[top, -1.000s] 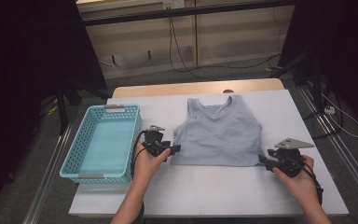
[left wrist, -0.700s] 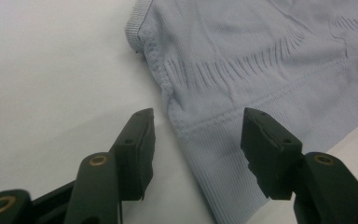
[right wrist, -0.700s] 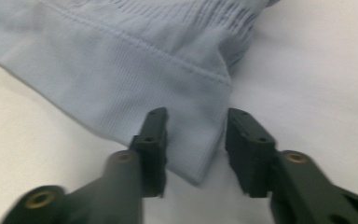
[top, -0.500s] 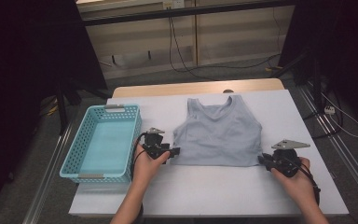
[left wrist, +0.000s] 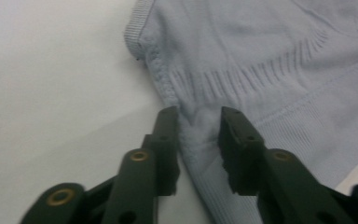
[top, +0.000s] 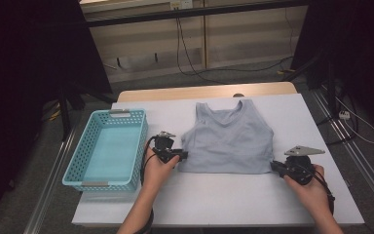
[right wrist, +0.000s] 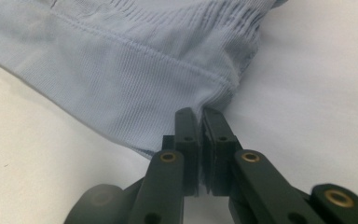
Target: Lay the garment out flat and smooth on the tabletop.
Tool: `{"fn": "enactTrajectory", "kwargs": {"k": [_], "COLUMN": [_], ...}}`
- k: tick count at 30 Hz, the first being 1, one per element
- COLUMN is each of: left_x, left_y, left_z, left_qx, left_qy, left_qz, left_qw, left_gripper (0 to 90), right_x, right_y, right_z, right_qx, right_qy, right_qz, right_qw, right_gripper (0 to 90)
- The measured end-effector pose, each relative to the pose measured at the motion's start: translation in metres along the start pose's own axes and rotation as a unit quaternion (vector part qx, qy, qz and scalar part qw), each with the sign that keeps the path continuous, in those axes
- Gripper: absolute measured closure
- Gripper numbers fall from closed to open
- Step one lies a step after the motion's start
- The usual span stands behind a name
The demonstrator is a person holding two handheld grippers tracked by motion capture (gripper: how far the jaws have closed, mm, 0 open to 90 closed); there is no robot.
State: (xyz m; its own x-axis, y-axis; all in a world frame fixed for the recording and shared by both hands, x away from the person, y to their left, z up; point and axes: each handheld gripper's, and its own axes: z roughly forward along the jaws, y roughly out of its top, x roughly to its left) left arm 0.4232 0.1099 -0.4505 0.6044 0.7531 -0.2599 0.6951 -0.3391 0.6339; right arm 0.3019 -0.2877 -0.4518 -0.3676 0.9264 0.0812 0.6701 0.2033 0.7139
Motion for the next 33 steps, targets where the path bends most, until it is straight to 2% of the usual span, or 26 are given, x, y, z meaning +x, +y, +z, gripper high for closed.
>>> {"fn": "enactTrajectory", "kwargs": {"k": [2, 4, 8, 15, 20, 23, 28, 33], "left_x": [0.001, 0.002, -0.002, -0.005, -0.004, -0.002, -0.006, -0.015], "left_y": [0.002, 0.002, 0.005, -0.001, -0.007, -0.013, -0.022, -0.023], "left_z": [0.000, 0.002, -0.001, -0.019, -0.034, -0.043, -0.050, -0.050], "left_qx": [0.007, 0.008, 0.017, 0.018, 0.018, 0.022, 0.022, 0.024], "left_qy": [-0.005, -0.010, -0.005, -0.022, -0.023, -0.027, -0.033, -0.031], "left_qz": [0.001, -0.006, -0.007, -0.021, -0.024, -0.027, -0.022, -0.009], "left_qw": [1.0000, 0.9999, 0.9998, 0.9994, 0.9993, 0.9990, 0.9990, 0.9992], "left_gripper": [74.4, 79.6, 85.2, 86.2, 86.5, 86.6, 86.5, 86.5], "right_x": [0.001, 0.002, 0.002, 0.003, 0.006, 0.010, 0.018, 0.017], "right_y": [0.000, 0.000, 0.000, 0.002, 0.004, 0.005, -0.002, -0.008], "right_z": [-0.001, -0.001, -0.001, -0.007, -0.019, -0.021, -0.024, -0.032], "right_qx": [0.001, 0.001, -0.002, -0.011, -0.026, -0.023, -0.006, -0.006], "right_qy": [0.000, -0.001, 0.000, 0.011, 0.031, 0.041, 0.046, 0.045], "right_qz": [-0.001, -0.002, -0.001, 0.000, 0.011, 0.009, -0.010, -0.006], "right_qw": [1.0000, 1.0000, 1.0000, 0.9999, 0.9991, 0.9988, 0.9989, 0.9990], "right_gripper": [86.0, 86.0, 86.1, 86.7, 86.9, 86.9, 87.0, 87.2]}}
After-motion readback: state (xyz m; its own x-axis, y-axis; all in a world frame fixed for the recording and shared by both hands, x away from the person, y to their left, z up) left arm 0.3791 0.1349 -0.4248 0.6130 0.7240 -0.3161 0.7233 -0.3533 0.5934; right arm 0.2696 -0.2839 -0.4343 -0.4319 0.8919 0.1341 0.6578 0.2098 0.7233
